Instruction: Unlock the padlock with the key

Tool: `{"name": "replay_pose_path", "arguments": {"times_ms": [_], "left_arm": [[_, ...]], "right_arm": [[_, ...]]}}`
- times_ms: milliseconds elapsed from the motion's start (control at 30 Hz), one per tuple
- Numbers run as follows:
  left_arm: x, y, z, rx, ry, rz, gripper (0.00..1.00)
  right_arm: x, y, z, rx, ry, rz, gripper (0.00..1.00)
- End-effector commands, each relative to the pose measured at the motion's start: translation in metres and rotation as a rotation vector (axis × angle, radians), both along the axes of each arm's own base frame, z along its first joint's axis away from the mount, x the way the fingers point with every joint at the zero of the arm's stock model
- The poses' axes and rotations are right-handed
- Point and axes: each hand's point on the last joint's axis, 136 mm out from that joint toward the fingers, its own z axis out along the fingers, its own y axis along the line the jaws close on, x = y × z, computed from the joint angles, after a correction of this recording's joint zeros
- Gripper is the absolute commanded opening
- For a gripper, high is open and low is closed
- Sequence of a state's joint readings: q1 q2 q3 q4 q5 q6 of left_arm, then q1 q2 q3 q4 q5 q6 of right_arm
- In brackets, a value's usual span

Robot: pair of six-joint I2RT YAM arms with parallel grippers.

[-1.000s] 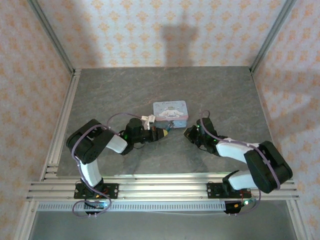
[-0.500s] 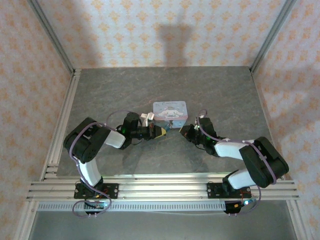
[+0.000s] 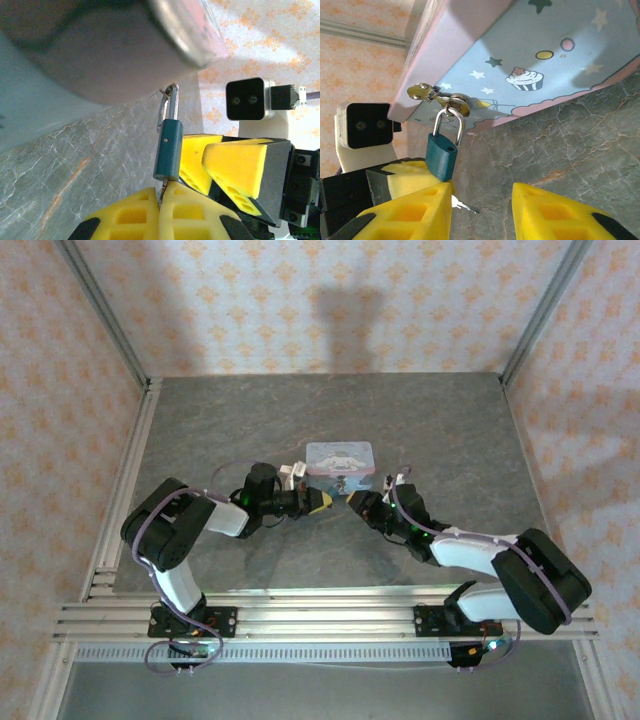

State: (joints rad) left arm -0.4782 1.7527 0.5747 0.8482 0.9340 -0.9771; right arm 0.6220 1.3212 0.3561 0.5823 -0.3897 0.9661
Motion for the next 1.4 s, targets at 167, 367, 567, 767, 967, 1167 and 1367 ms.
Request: {"name": "replay_pose_path", "arguments": {"times_ms": [167,367,567,767,967,1167,1367], "left_arm": [[-0.003,-0.007,0.017,-0.037,-0.044,-0.018,0.0],[-0.003,-0.009,0.019,-0.031,-0.048,-0.02,0.0],[-0.004,-0.011,0.016,-0.016,-0.039,-0.023,0.0],[-0.004,-0.012,0.019,-0.022,-0.04,-0.024,0.0],[-0.002,-0.014,0.025,-0.032,-0.05,-0.021,0.0],[-0.004,-0.016,0.026,-0.035,-0.049,-0.025,0.0],[-0.005,-0.018,0.026,-0.035,-0.051,-0.028,0.0]], "right_arm": [[0.024,0.018,-0.006,0.065,0.038,-0.048,0.27],[0.027,0.025,-0.002,0.169,0.051,-0.058,0.26],[0.02,0.002,0.003,0.135,0.02,-0.14,0.21],[0.02,0.011,0.021,0.131,-0.005,-0.093,0.31],[0.018,0.023,0.006,0.152,0.047,-0.073,0.36],[0.02,0.033,0.003,0.195,0.058,-0.059,0.36],[0.02,0.037,0.008,0.208,0.05,-0.057,0.36]]}}
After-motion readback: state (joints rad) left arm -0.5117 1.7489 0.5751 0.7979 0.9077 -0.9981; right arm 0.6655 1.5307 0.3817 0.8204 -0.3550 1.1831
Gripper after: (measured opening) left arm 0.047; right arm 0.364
